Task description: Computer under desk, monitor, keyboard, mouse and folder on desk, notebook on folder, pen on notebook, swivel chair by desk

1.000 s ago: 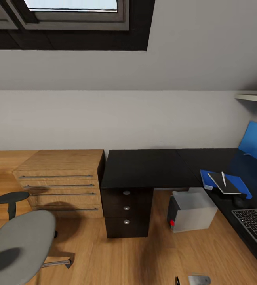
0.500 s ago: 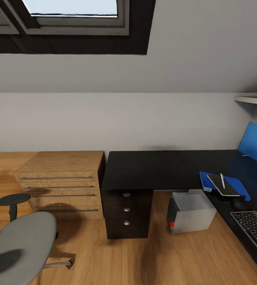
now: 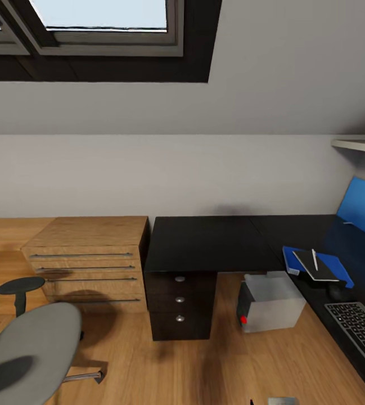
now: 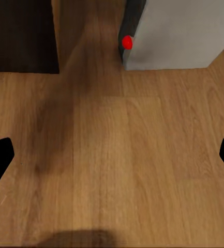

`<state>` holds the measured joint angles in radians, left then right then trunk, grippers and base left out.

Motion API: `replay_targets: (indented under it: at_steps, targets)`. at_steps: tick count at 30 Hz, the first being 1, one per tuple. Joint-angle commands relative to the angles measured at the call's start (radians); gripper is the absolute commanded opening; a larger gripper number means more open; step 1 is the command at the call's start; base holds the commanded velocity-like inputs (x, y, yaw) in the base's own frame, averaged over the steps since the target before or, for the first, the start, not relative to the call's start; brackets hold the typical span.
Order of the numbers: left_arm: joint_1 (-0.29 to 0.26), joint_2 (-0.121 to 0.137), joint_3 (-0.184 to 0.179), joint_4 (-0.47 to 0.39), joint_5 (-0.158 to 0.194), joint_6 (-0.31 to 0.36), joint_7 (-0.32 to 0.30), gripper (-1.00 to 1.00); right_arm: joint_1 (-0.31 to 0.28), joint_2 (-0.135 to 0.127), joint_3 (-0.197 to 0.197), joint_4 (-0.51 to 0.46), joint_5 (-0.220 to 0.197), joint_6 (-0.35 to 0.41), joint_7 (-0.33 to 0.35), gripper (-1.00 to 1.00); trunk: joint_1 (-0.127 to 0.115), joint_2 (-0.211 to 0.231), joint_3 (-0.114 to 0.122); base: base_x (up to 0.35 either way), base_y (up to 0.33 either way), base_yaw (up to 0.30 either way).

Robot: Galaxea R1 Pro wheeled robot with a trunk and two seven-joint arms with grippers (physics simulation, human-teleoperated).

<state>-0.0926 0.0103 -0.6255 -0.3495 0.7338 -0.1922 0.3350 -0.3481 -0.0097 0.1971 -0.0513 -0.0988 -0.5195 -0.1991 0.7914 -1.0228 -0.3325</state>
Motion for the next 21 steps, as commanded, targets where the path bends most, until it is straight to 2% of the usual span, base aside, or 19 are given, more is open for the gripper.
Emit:
replay_targets:
  at_steps: [1, 10, 14, 21]
  targets:
    - [-0.001, 0.000, -0.008, 0.000, 0.008, -0.004, 0.004, 1.00, 0.000, 0.000, 0.006, -0.010, -0.012, -0.004, -0.001, 1.00, -0.004, 0.006, 0.002, 0.000, 0.000, 0.000]
    - [-0.001, 0.009, -0.008, 0.003, 0.007, -0.011, 0.002, 1.00, 0.000, 0.008, 0.005, -0.038, -0.014, -0.008, 0.000, 1.00, -0.038, 0.069, 0.030, -0.022, 0.000, 0.003]
    - [-0.001, 0.009, -0.008, 0.003, 0.006, -0.012, 0.002, 1.00, 0.000, 0.008, 0.005, -0.038, -0.015, -0.008, -0.001, 1.00, -0.054, 0.097, 0.043, -0.241, 0.000, 0.097]
    - [-0.001, 0.008, -0.008, 0.003, 0.006, -0.013, 0.002, 1.00, 0.000, 0.009, 0.005, -0.037, -0.012, -0.007, -0.002, 1.00, -0.081, 0.146, 0.064, -0.297, 0.000, 0.223]
